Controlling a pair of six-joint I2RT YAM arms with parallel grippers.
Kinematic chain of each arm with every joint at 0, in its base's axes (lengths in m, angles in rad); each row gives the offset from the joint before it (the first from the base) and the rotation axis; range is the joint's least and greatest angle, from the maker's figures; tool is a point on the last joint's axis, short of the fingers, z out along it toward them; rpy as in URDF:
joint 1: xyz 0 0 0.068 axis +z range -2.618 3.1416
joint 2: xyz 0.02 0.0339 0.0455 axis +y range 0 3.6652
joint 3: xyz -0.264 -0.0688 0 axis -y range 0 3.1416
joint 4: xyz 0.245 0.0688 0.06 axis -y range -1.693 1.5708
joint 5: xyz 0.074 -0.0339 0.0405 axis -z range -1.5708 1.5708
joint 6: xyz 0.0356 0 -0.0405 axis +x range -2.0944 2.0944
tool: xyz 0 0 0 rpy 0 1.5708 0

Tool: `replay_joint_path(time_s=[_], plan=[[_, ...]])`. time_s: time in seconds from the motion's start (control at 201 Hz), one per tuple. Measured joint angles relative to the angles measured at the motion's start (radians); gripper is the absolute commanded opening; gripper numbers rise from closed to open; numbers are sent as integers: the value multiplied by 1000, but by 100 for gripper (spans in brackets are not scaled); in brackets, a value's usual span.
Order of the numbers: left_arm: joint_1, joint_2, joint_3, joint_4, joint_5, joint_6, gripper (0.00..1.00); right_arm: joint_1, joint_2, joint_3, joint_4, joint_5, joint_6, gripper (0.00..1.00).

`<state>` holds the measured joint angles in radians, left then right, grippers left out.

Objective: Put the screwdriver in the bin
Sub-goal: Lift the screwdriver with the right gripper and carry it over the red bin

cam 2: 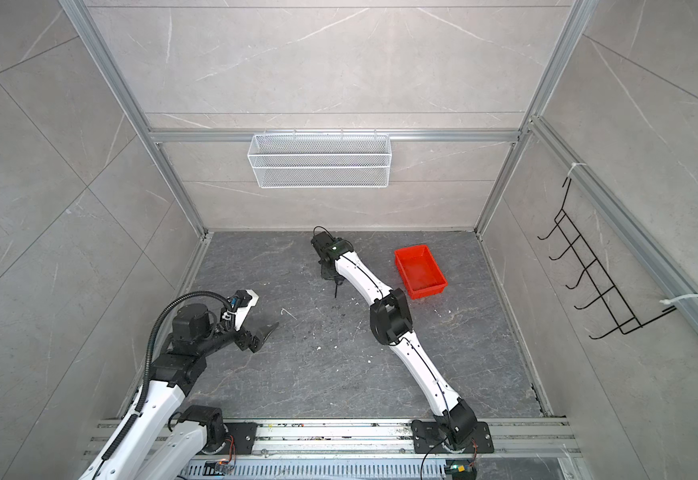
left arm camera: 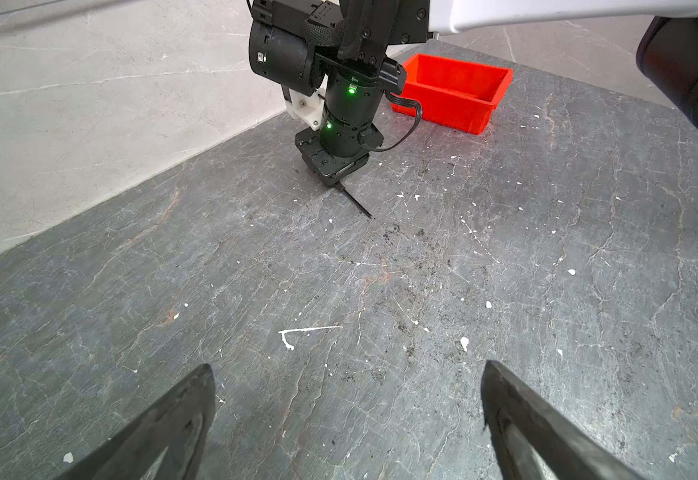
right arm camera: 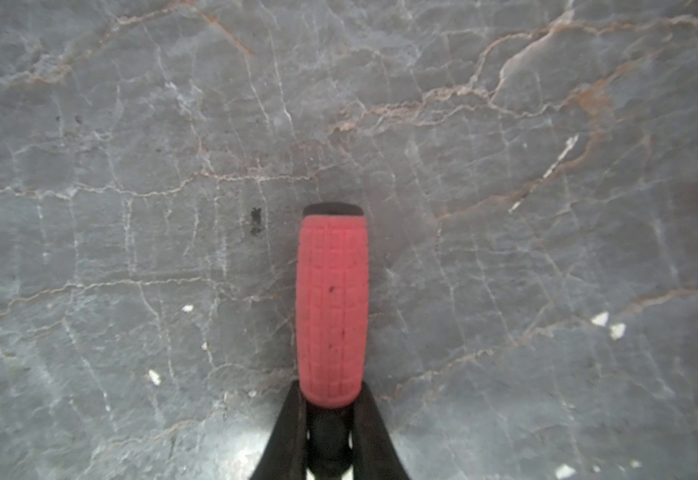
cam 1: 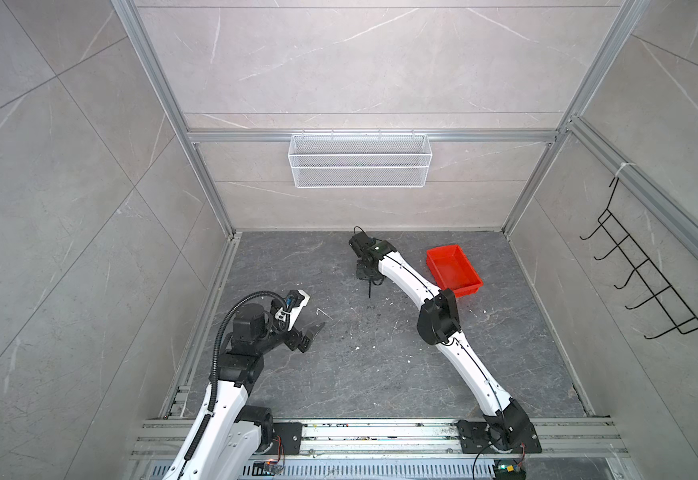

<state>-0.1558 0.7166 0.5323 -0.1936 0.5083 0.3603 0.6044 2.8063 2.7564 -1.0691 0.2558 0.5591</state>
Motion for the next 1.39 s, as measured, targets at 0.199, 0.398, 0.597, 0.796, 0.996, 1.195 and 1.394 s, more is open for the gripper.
replay_joint_path(time_s=[0.199,0.398,0.597,0.796,0.996,1.195,1.394], plan=[[-1,1,0,1,-2,0,100,-5,-41,-64,-1,1,-54,0],[-2,22,0,11,-17,-19,100,-11,-134,-194,30,-6,-96,0],[-20,38,14,14,-49,-55,100,-8,-306,-445,152,-18,-133,0],[-127,67,40,38,-113,-87,100,-8,-505,-746,328,-37,-176,0],[-292,182,46,137,-174,-127,100,-8,-663,-946,451,-64,-241,0],[-382,299,46,292,-195,-185,100,-21,-824,-1122,526,-96,-282,0],[-457,416,65,426,-220,-214,100,-61,-997,-1321,597,-121,-325,0]])
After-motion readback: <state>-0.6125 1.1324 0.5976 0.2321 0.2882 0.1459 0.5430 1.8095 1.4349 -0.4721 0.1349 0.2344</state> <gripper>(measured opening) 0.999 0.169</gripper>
